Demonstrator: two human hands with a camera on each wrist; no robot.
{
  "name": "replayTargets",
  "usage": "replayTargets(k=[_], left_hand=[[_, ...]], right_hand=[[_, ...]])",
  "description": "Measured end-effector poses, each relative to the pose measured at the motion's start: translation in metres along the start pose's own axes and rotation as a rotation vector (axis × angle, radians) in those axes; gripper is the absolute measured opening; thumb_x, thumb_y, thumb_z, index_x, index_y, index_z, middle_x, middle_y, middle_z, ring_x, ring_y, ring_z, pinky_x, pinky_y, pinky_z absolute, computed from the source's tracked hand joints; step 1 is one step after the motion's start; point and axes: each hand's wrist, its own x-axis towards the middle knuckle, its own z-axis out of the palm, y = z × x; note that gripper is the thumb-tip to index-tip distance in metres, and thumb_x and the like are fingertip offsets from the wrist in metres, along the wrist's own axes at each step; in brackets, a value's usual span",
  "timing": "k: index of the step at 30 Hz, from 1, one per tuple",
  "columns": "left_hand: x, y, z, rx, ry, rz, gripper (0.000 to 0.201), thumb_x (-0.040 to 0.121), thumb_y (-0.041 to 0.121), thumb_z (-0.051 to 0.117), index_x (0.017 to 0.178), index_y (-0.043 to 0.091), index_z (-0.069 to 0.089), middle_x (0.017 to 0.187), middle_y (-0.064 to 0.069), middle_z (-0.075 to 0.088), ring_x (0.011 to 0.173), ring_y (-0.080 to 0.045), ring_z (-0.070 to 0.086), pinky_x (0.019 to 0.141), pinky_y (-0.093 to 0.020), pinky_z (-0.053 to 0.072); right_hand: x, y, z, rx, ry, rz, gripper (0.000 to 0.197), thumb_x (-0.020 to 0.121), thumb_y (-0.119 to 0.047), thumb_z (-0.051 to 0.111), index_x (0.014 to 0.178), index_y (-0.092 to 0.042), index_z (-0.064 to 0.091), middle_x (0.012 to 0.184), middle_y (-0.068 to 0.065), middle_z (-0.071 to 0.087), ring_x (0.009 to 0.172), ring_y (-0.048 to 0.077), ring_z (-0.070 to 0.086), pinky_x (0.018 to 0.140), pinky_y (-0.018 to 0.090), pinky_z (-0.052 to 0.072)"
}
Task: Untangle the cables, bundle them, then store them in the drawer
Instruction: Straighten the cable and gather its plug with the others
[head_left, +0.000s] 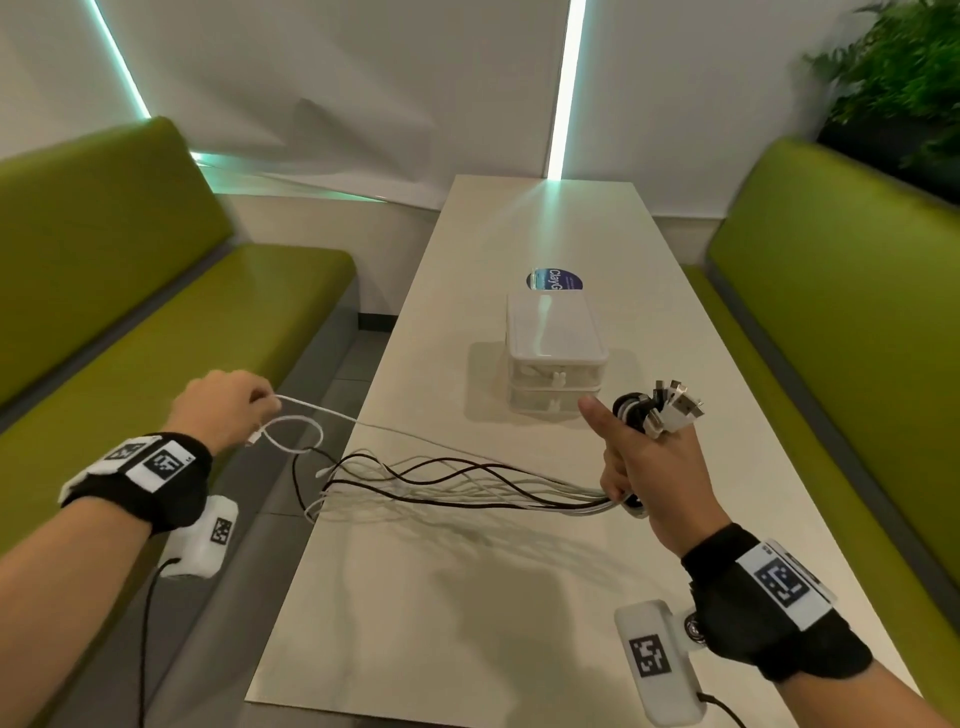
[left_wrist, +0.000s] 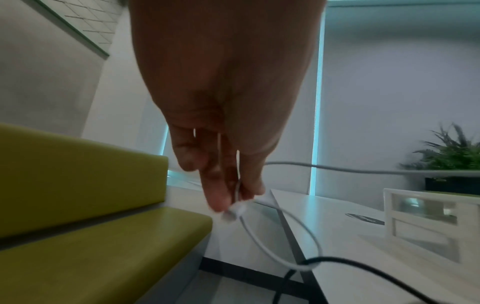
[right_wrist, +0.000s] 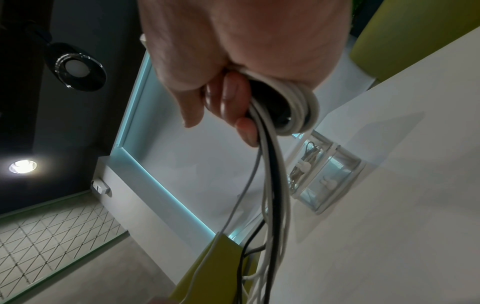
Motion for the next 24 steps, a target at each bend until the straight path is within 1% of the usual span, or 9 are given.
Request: replayTargets(k=[3,6,8,10,12,14,16,20,24], left_hand=[[0.0,-0.011,0.0,-0.019,0.067,-0.052,0.021,0.091,0.029,0.064,0.074,0.019,0.07,0.058,0.001,0.063,0.054,-0.014,0.059,0.052,-0.023,0.042],[0.002,-0.014,0.005,0.017,0.145,-0.082,0.018,0.089,0.03,0.066,0.081,0.016,0.075,0.065,-0.005,0.066,0.062,-0.025,0.062,0.064,-0.032,0.052],[0.003,-0.011,0.005,0.003,0.204,-0.093,0.018,0.089,0.029,0.066,0.084,0.014,0.075,0.072,-0.009,0.07,0.067,-0.03,0.064,0.07,-0.036,0.054],[0.002,-0.007,0.004,-0.116,0.185,-0.134,0.018,0.091,0.029,0.064,0.085,0.015,0.073,0.072,-0.007,0.071,0.064,-0.024,0.065,0.071,-0.034,0.053],[-0.001,-0.004,0.004,-0.326,0.094,-0.232,0.014,0.092,0.03,0.063,0.088,0.019,0.07,0.065,-0.004,0.07,0.057,-0.017,0.065,0.062,-0.026,0.05],[-0.003,-0.005,0.004,-0.43,0.111,-0.31,0.013,0.091,0.032,0.065,0.089,0.021,0.071,0.061,-0.004,0.068,0.058,-0.017,0.065,0.06,-0.025,0.046],[-0.004,-0.007,0.005,-0.416,0.169,-0.343,0.014,0.088,0.035,0.066,0.089,0.022,0.073,0.06,-0.003,0.066,0.067,-0.022,0.064,0.068,-0.027,0.046],[0.001,-0.015,0.015,-0.504,0.132,-0.395,0.015,0.086,0.03,0.066,0.085,0.016,0.074,0.07,-0.001,0.07,0.081,-0.026,0.067,0.081,-0.036,0.054],[0.005,-0.003,0.017,-0.882,0.108,-0.436,0.018,0.09,0.02,0.065,0.1,0.006,0.07,0.093,-0.011,0.067,0.086,-0.026,0.063,0.075,-0.04,0.056]], right_hand=[[-0.002,0.001,0.002,-0.001,-0.007,-0.001,0.053,0.079,-0.034,0.077,0.055,-0.02,0.032,0.049,0.006,0.025,0.039,0.019,0.023,0.046,0.035,0.029],[-0.002,0.001,0.007,-0.016,-0.016,-0.012,0.052,0.081,-0.03,0.076,0.056,-0.019,0.031,0.052,0.004,0.024,0.041,0.02,0.022,0.043,0.029,0.03],[-0.002,0.0,0.006,-0.023,-0.018,-0.021,0.051,0.081,-0.029,0.076,0.058,-0.017,0.032,0.054,0.006,0.024,0.042,0.021,0.023,0.042,0.028,0.031],[-0.001,-0.001,0.003,-0.026,-0.016,-0.021,0.05,0.081,-0.03,0.076,0.06,-0.014,0.033,0.056,0.009,0.023,0.042,0.021,0.023,0.043,0.029,0.031],[-0.001,0.001,0.001,-0.025,-0.012,-0.01,0.049,0.08,-0.031,0.076,0.063,-0.01,0.035,0.058,0.011,0.022,0.043,0.021,0.022,0.043,0.029,0.03],[-0.002,0.003,0.0,-0.027,-0.006,0.009,0.051,0.08,-0.032,0.076,0.06,-0.014,0.033,0.057,0.009,0.021,0.043,0.02,0.021,0.042,0.029,0.029],[-0.004,0.005,0.001,-0.037,-0.003,0.013,0.052,0.081,-0.03,0.075,0.054,-0.02,0.032,0.053,0.005,0.023,0.041,0.019,0.021,0.042,0.028,0.03],[-0.004,0.003,0.003,-0.029,-0.012,0.015,0.052,0.083,-0.027,0.075,0.049,-0.023,0.035,0.05,0.001,0.025,0.04,0.019,0.021,0.042,0.028,0.03],[-0.003,-0.001,0.004,-0.055,-0.031,-0.018,0.052,0.084,-0.026,0.074,0.049,-0.024,0.036,0.049,0.0,0.026,0.039,0.019,0.022,0.041,0.027,0.031]])
